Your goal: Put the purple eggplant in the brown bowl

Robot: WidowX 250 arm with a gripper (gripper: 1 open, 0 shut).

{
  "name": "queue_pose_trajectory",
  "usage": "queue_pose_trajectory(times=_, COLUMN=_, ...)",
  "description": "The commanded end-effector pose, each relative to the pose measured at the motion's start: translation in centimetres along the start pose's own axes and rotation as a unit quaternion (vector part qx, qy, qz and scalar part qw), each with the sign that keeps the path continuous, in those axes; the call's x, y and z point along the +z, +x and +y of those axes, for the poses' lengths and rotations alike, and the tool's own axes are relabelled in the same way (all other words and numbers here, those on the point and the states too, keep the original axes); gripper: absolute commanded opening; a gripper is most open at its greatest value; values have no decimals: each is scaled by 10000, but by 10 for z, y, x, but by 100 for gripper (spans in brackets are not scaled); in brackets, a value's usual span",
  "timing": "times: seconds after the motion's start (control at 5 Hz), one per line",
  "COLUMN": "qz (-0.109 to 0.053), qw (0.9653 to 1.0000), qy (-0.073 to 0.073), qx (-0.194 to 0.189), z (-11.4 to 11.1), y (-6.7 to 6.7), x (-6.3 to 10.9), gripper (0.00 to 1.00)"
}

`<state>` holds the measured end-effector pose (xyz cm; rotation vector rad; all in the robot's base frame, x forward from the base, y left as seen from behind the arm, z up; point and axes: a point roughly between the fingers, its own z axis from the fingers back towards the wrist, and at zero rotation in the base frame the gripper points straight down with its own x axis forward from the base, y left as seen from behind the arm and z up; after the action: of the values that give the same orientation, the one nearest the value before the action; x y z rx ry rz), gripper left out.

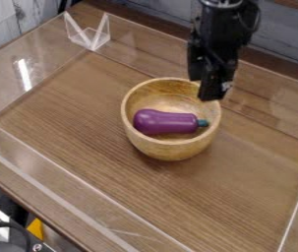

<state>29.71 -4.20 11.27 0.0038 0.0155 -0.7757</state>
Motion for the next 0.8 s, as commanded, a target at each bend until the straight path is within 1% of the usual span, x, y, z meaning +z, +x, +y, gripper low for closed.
queue_pose_trajectory(times=0.0, qz=-238, qw=9995, qy=202, qx=-97, z=13, y=2, x=23, gripper=0)
queue_pose_trajectory(times=0.4, qz=-139, qw=9998, qy=149, qx=42, z=30, y=-23, x=24, gripper=0)
queue_pose_trajectory(times=0.6, qz=-75, qw=9998, qy=96, qx=148, z=37, y=-23, x=6, gripper=0)
